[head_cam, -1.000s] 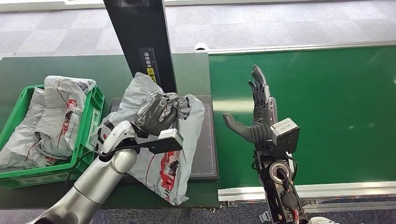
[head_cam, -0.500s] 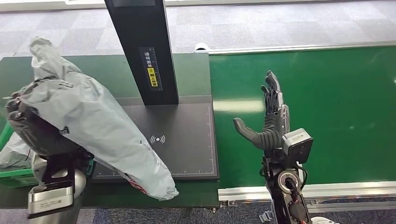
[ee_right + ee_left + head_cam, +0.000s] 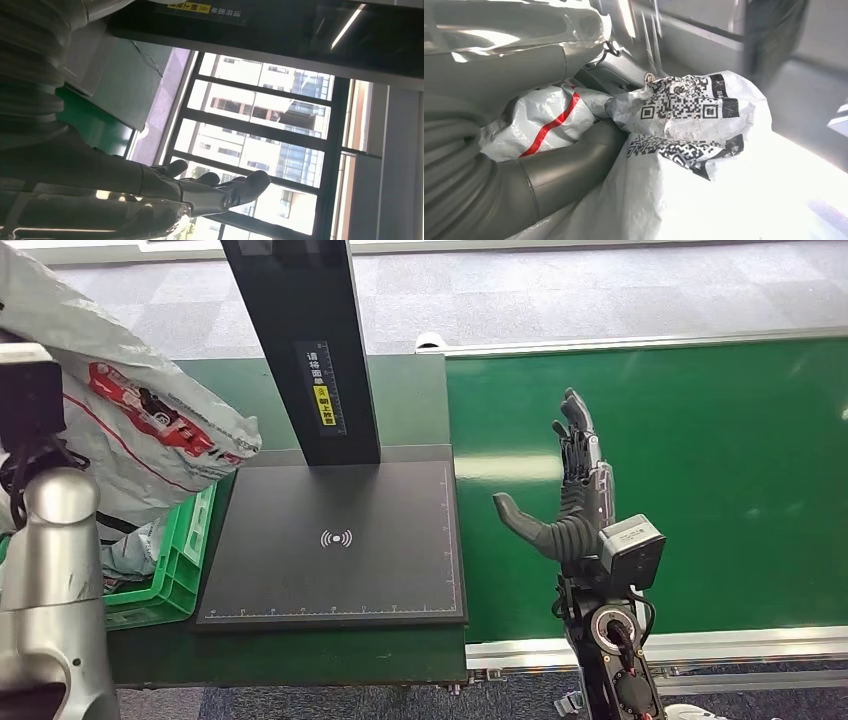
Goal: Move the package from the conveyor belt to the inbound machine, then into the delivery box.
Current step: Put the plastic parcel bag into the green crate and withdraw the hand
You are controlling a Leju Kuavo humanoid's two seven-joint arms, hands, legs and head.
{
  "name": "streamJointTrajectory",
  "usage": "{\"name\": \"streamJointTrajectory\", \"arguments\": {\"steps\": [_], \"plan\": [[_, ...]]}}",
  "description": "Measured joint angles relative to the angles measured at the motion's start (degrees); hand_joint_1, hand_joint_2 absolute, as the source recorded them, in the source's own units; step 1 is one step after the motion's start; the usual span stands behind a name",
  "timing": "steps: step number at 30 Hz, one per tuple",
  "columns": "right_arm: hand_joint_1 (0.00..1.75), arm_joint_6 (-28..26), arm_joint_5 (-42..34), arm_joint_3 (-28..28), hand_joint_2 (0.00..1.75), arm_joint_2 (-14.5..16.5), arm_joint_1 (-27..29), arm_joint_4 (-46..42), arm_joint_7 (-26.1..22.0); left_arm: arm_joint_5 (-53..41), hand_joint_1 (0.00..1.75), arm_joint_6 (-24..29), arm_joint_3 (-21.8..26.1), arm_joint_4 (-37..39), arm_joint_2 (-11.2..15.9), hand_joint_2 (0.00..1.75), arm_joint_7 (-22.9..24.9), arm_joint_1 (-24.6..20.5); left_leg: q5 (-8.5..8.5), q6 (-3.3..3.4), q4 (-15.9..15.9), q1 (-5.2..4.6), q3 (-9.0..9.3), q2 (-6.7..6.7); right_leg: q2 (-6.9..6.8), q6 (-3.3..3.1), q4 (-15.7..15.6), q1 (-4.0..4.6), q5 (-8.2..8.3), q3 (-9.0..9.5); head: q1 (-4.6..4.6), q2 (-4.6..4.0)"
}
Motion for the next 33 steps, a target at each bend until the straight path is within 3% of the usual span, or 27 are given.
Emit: {"name": "streamJointTrajectory", "arguments": {"steps": [5,11,13,14,17,20,23,29,33], "plan": [[0.0,0.0,-0.7,1.4,1.75,0.0,-0.6,0.0,0.5,-15.6,1.75,1.0,1.0,21.7,5.9,1.75,11.3,-10.2,0.02,-0.04,0.0,0.03,-0.07,0.0,0.02,-0.01,0.0,0.02,0.0,-0.07,0.01,0.0],[0.0,0.2,-1.2,2.7,1.75,0.1,-1.1,0.2,0.7,-28.0,1.72,-2.0,-0.4,37.0,10.4,1.75,25.5,-16.8,0.01,-0.04,0.0,0.03,-0.21,0.0,0.01,0.0,0.0,0.02,-0.01,-0.18,0.02,0.0],[0.0,0.2,-1.3,2.9,1.75,0.2,-1.3,0.2,0.8,-29.2,1.54,-5.1,-0.8,40.2,11.3,1.75,27.9,-18.1,0.01,-0.04,0.0,0.02,-0.22,-0.01,0.0,0.0,0.0,0.01,-0.01,-0.19,0.01,0.0],[0.0,0.2,-1.3,3.0,1.75,0.3,-1.4,0.3,0.8,-29.0,1.13,-6.9,-0.9,41.4,11.5,1.75,28.2,-18.6,0.01,-0.04,0.0,0.02,-0.23,-0.02,-0.01,0.0,0.0,0.01,-0.01,-0.19,0.01,0.0],[0.0,0.4,-1.4,3.1,1.75,0.4,-1.6,0.5,0.9,-24.1,0.02,-14.3,0.0,44.4,11.6,1.75,25.7,-19.5,0.01,-0.04,0.0,0.02,-0.24,-0.04,-0.02,-0.01,0.0,0.01,-0.01,-0.19,0.02,0.0],[0.0,0.8,-1.3,3.1,1.75,0.4,-1.7,0.7,0.9,-17.4,0.0,-21.2,2.5,46.1,11.0,1.75,21.3,-19.8,0.02,-0.04,0.0,0.03,-0.23,-0.04,-0.01,-0.01,0.0,0.01,0.0,-0.19,0.02,0.0],[0.0,1.3,-1.3,3.1,1.75,0.4,-1.8,0.8,0.9,-13.1,0.0,-23.3,5.2,46.8,10.2,1.75,17.3,-19.7,0.02,-0.04,0.0,0.03,-0.23,-0.04,-0.01,0.0,0.0,0.01,0.0,-0.19,0.02,0.0],[0.0,1.6,-1.3,3.1,1.75,0.5,-1.9,1.1,0.9,-6.9,0.0,-20.0,9.7,47.0,8.6,1.75,10.0,-19.6,0.01,-0.04,0.0,0.03,-0.26,-0.05,-0.02,0.0,0.0,0.01,-0.01,-0.2,0.02,0.0],[0.0,1.6,-1.3,3.1,1.75,0.6,-2.1,1.2,0.9,-5.0,0.0,-16.8,11.2,46.9,7.8,1.75,7.5,-19.5,0.01,-0.04,0.0,0.03,-0.26,-0.05,-0.02,0.0,0.0,0.01,-0.01,-0.2,0.02,0.0]]}}
